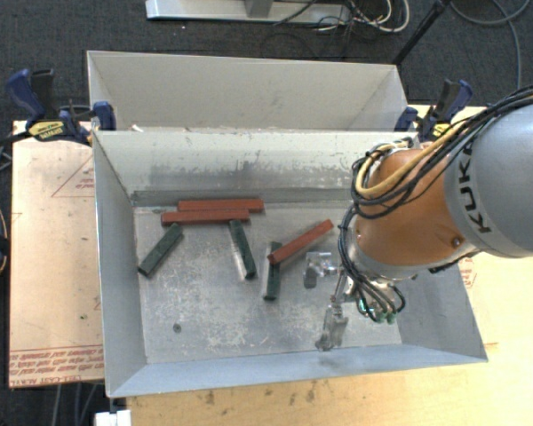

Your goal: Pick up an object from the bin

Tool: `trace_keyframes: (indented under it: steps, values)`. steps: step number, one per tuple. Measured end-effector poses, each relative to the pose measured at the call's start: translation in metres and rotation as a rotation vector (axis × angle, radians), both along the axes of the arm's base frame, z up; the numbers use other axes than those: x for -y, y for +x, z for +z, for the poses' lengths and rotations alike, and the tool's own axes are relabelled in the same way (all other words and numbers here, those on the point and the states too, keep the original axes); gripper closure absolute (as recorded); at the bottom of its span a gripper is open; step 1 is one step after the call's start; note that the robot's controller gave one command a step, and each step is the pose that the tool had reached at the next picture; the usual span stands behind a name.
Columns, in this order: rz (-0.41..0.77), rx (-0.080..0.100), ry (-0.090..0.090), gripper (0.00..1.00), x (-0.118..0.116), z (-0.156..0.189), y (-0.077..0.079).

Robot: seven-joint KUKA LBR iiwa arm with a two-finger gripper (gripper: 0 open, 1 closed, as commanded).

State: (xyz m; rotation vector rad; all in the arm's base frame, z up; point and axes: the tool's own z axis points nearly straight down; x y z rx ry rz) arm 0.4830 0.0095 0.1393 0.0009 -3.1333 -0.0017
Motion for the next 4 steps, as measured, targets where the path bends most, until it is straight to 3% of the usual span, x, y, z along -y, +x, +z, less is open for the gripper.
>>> trace_keyframes:
  steps: [1,2,3,4]
  values:
    - [0.000,0.007,0.000,0.00,0.000,0.004,0.002]
    - [0.064,0.011,-0.001,0.00,-0.026,-0.014,0.023]
    - [0.126,0.009,0.001,0.00,-0.046,-0.031,0.027]
    - [0.177,0.018,0.002,1.00,-0.064,-0.063,0.100]
